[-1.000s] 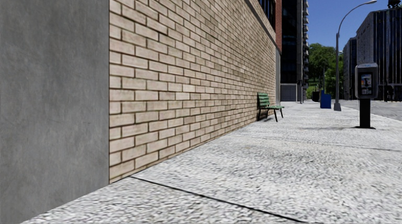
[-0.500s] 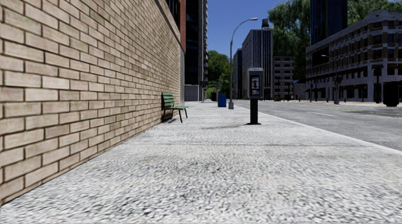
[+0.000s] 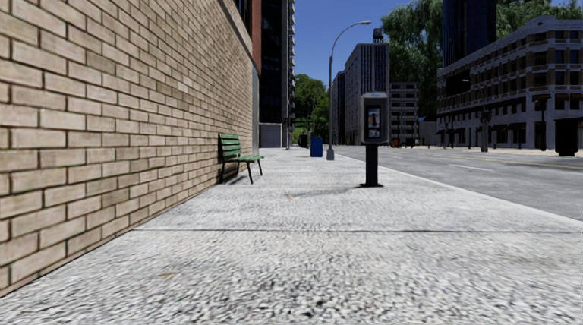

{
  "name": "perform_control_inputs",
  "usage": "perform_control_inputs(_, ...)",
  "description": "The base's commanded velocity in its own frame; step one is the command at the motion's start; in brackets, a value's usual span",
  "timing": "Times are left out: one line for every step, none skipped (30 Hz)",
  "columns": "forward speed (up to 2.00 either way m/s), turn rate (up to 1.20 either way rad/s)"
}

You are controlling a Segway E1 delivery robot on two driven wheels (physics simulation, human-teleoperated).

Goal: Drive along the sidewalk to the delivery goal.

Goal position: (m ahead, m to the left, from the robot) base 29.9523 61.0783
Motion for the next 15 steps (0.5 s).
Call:
perform_control_inputs(1.94, 0.00)
perform_control_inputs(1.94, 0.00)
perform_control_inputs(1.94, 0.00)
perform_control_inputs(1.94, 0.00)
perform_control_inputs(1.94, 0.00)
perform_control_inputs(1.94, 0.00)
perform_control_inputs(1.94, 0.00)
perform_control_inputs(1.94, -0.43)
perform_control_inputs(1.94, -0.83)
perform_control_inputs(1.94, -0.03)
perform_control_inputs(1.94, -0.03)
perform_control_inputs(1.94, 0.00)
perform_control_inputs(1.94, 0.00)
perform_control_inputs(1.94, 0.00)
perform_control_inputs(1.94, 0.00)
